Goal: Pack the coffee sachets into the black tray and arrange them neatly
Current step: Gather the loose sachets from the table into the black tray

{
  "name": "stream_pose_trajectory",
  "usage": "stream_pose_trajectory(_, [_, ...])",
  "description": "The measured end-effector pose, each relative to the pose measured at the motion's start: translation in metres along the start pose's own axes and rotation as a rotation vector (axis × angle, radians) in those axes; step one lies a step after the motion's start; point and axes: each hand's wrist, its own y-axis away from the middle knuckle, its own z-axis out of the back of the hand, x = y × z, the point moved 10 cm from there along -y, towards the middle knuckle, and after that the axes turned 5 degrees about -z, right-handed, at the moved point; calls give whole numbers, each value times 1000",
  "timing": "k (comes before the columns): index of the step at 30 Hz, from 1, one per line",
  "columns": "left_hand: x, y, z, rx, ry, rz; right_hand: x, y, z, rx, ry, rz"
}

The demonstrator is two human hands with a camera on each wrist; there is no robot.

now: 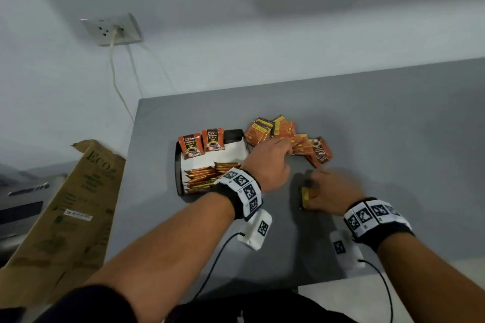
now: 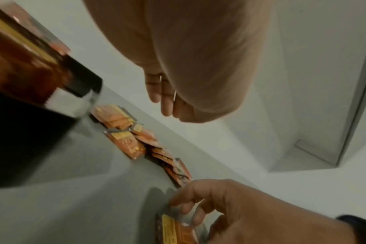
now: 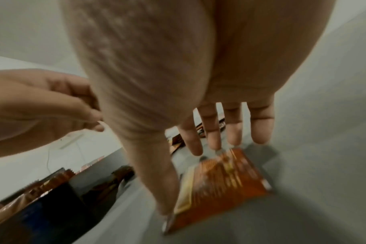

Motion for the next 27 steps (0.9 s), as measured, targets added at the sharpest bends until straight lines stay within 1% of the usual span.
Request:
stream_pose_trajectory(3, [-4,-28,-33,121,-85,33,-12,5,-17,45,-112,-54])
stream_pose_trajectory(5, [-3,-44,-50,186,-169,57,-16,9,-25,64,-156,-59])
stream_pose_trajectory(9, [11,-71,-71,245,-293,150,-17,18,-31,41,-163,-37])
stream_pose_trajectory(11, [20,-76,-78,285,-328,191,-18,20,-33,58,-200,-43])
stream_pose_trajectory(13, [25,-76,-81,284,-366,211,-22,18,-31,73,-253,-61])
stream_pose_trajectory(14, [27,-75,-82,286,-379,219,-26,18,-25,61,-288,-73])
stream_pose_trajectory(16, [31,-69,-86,301,-378,233,-37,12,-5,-31,-381,-92])
stream_pose_trajectory(18, [33,-62,-90,274,-346,225,-46,3,17,-122,-496,-100])
stream_pose_trajectory(20, [34,-57,-90,240,-345,214,-54,-9,39,-182,-567,-115])
stream_pose_trajectory(22, [33,-50,-91,261,-363,218,-62,-26,56,-237,-649,-158])
stream_pose_trajectory(24, [29,-43,-91,281,-356,205,-64,-42,71,-279,-631,-151])
stream_pose_trajectory(27, [23,-34,-90,246,-297,207,-45,-69,75,-210,-370,-91])
